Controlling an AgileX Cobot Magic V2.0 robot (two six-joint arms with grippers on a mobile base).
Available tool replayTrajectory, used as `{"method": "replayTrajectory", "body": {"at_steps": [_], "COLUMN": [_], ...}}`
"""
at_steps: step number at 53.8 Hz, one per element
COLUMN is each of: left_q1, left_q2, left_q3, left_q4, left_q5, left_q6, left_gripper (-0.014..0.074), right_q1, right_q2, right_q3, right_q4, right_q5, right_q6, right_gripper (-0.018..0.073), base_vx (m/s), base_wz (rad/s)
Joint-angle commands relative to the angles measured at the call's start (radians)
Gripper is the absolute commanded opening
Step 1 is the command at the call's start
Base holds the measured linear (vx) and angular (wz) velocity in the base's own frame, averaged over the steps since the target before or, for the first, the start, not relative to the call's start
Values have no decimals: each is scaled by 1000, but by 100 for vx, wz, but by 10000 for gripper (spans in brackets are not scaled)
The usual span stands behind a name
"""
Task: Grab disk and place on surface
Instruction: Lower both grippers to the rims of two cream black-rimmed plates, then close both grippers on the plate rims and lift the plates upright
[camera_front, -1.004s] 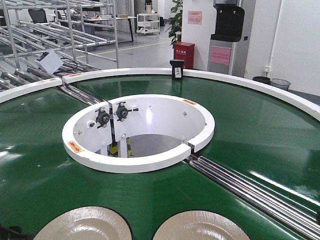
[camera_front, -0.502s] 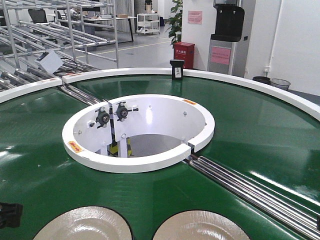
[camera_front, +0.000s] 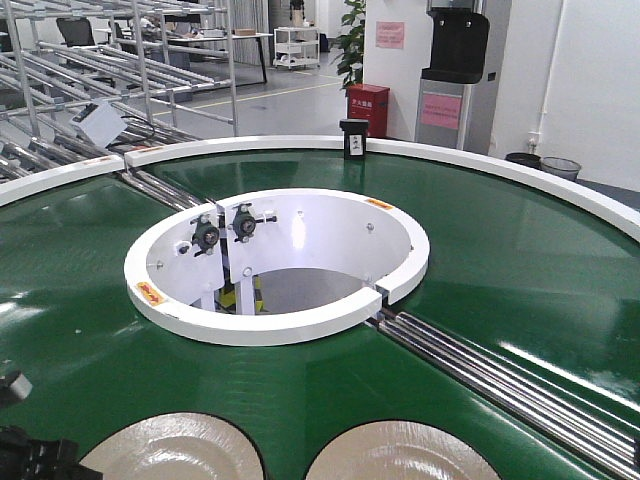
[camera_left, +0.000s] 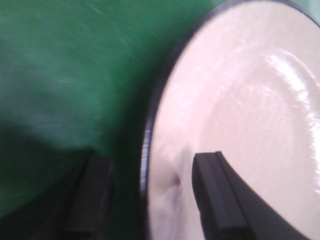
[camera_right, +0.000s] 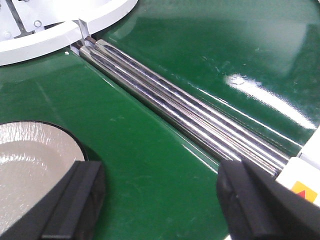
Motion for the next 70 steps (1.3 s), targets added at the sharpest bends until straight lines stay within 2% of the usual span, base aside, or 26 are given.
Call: {"method": "replayTrajectory", "body": {"at_steps": [1, 15, 19, 23, 27, 36, 42, 50, 54, 60, 70], "left_q1": [-1, -56, -61, -59, -59, -59, -50, 3, 37, 71, 73], "left_q2": [-20, 4, 4, 4, 3, -26, -86, -201, -263, -331, -387], "left_q3": [-29, -29, -29, -29, -29, -29, -29, -29, -29, -29, -29], "left_q4": [-87, -91, -92, -92, -91, -91, -91, -91, -91, -91, -92], "left_q5": [54, 72, 88, 80, 72, 83, 42, -35, -45, -30, -17], "left_q6": [27, 65, 62, 61, 61, 61, 39, -48, -93, -117, -148], "left_gripper": [463, 463, 430, 370, 272, 1, -8, -7, -6, -5, -5], "right_q1": [-5, -5, -5, -5, -5, -5, -5, -5, -5, -5, -5], "right_q2": [-2, -2, -2, -2, 3, 106, 211, 379, 481, 616, 798], "right_q3": [-34, -34, -34, -34, -35, -94, -159, -251, -297, -343, -356], "right_q4": [-7, -23, -42, -25, 19, 156, 221, 371, 504, 687, 957], "right_q5": [-72, -72, -72, -62, -16, 261, 340, 348, 346, 344, 345], "right_q6": [-5, -7, -6, -5, 5, -12, -36, -113, -223, -404, -650], "right_gripper": [538, 537, 530, 530, 527, 521, 521, 519, 519, 519, 519], "base_vx": [0, 0, 0, 0, 0, 0, 0, 0, 0, 0, 0], "base_wz": [0, 0, 0, 0, 0, 0, 0, 0, 0, 0, 0]}}
